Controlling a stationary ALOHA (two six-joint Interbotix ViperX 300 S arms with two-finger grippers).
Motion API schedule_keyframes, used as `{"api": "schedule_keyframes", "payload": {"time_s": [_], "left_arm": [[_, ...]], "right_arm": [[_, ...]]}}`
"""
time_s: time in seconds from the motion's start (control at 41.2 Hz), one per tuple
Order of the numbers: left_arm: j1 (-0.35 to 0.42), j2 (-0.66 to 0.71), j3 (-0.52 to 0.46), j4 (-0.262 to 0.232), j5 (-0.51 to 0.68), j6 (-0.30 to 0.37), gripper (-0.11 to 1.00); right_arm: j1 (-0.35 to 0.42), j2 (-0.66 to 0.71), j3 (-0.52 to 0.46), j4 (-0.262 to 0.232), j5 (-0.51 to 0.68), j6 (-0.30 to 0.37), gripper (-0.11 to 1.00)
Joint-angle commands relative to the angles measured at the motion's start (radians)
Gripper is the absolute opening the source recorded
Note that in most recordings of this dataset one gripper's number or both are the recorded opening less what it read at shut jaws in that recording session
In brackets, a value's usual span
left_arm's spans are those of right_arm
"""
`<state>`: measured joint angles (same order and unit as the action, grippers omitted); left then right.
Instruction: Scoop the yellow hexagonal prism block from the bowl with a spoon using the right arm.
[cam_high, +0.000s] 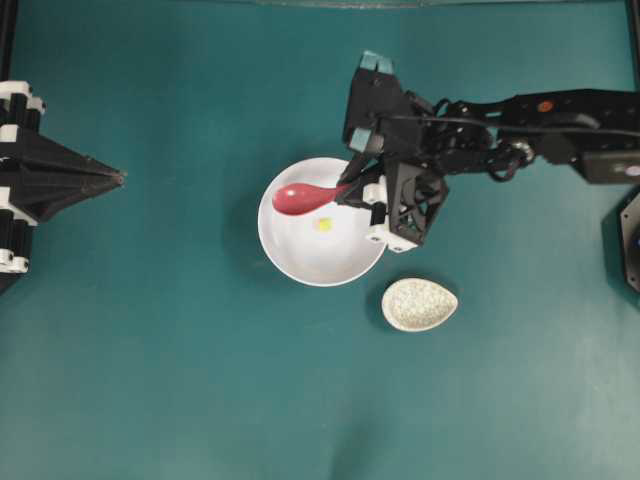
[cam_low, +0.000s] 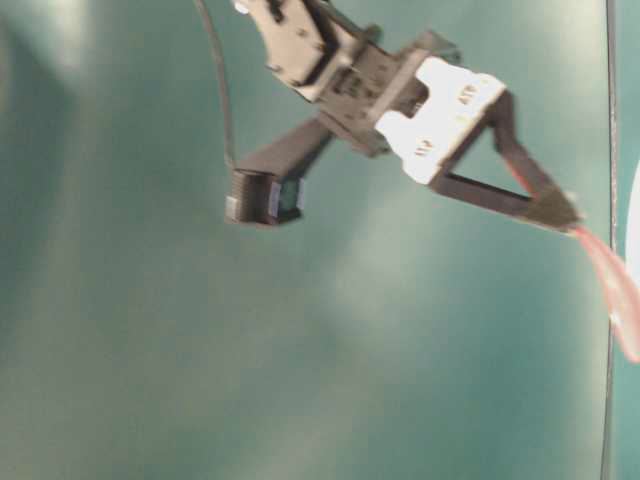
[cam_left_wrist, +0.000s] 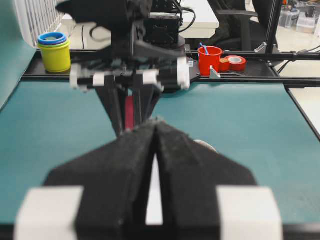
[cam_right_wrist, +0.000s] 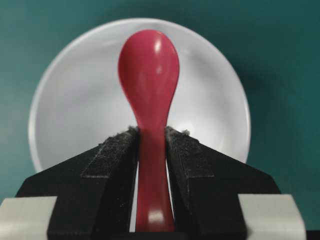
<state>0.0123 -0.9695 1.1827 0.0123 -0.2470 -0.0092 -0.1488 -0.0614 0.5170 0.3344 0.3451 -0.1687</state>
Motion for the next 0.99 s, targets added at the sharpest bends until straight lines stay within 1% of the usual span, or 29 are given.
{"api": "schedule_keyframes", "payload": {"time_s": [0.0,0.121,0.315,0.436,0.533,0.727,0.848,0.97], "left_arm": [[0.002,0.005,-0.028,0.003,-0.002,-0.002,0.00],[0.002,0.006,-0.028,0.003,-0.002,-0.002,0.00],[0.000,0.005,-0.028,0.003,0.000,-0.002,0.00],[0.002,0.006,-0.028,0.003,0.000,-0.002,0.00],[0.000,0.005,-0.028,0.003,0.000,-0.002,0.00],[0.002,0.006,-0.028,0.003,-0.002,-0.002,0.00],[0.000,0.005,-0.028,0.003,0.000,-0.002,0.00],[0.002,0.005,-0.028,0.003,0.000,-0.002,0.00]], "right_arm": [[0.002,-0.054,-0.009,0.005,0.034,0.023,0.24],[0.000,-0.077,-0.011,0.003,0.126,0.058,0.24],[0.000,-0.081,-0.020,0.002,0.310,0.112,0.24],[0.000,-0.080,-0.020,-0.002,0.371,0.147,0.24],[0.000,-0.080,-0.021,-0.008,0.390,0.173,0.24],[0.002,-0.064,-0.040,-0.035,0.408,0.215,0.24],[0.000,-0.043,-0.061,-0.058,0.428,0.218,0.24],[0.002,-0.011,-0.084,-0.069,0.442,0.218,0.24]]}}
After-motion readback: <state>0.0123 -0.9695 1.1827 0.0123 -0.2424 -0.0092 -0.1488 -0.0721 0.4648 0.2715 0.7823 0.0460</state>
